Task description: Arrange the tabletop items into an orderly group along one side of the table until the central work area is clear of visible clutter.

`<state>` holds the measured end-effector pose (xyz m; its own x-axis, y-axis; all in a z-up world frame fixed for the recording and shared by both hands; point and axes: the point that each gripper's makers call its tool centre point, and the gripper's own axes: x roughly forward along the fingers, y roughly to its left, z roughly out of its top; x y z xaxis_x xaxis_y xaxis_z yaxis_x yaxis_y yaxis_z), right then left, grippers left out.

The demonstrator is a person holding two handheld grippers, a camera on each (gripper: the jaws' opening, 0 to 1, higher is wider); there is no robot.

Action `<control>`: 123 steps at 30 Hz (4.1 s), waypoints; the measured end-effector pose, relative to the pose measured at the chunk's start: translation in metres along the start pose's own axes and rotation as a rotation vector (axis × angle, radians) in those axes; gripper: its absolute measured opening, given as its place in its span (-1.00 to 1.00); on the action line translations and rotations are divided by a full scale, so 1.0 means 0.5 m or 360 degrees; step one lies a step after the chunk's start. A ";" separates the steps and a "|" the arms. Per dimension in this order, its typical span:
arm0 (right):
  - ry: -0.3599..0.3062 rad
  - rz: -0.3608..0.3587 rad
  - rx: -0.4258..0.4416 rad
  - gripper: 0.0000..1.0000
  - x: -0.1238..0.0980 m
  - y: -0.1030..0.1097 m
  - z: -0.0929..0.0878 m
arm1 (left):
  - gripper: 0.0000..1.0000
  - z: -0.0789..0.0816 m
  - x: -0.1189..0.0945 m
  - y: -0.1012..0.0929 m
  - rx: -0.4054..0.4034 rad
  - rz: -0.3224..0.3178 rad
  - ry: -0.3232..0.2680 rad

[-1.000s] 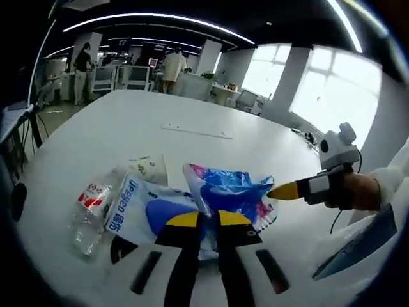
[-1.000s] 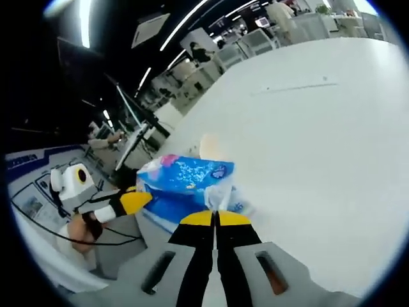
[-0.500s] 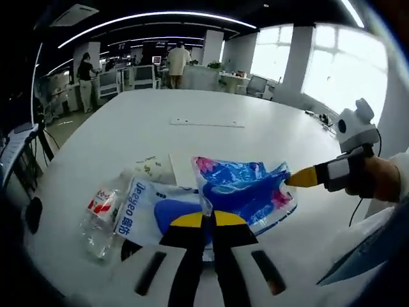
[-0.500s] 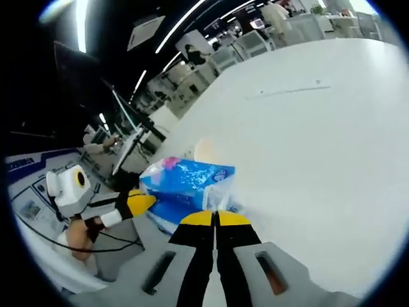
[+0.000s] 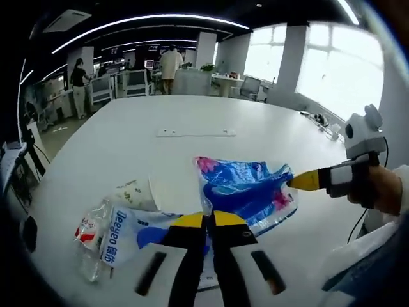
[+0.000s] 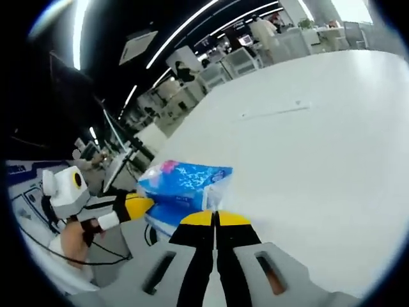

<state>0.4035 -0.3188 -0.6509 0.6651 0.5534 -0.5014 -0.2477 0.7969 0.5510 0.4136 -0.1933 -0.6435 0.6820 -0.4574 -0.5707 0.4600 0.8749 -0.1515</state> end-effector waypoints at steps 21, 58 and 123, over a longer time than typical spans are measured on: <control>-0.0220 -0.0171 0.0033 -1.00 -0.066 -0.088 0.112 | -0.99 0.078 0.089 -0.115 0.0349 -0.0413 0.0152; -0.0304 -0.0180 -0.0393 -1.00 -0.171 -0.091 0.360 | -0.94 0.310 0.095 -0.228 0.0828 -0.0732 0.0205; 0.0294 -0.0411 -0.0456 -1.00 0.129 -0.416 0.149 | -0.89 0.040 0.456 -0.123 0.0570 -0.0440 0.0752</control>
<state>0.5504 -0.4668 -0.7481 0.6003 0.3400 -0.7239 -0.2926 0.9358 0.1969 0.5521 -0.3543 -0.7482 0.2255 -0.4676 -0.8547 0.7993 0.5904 -0.1121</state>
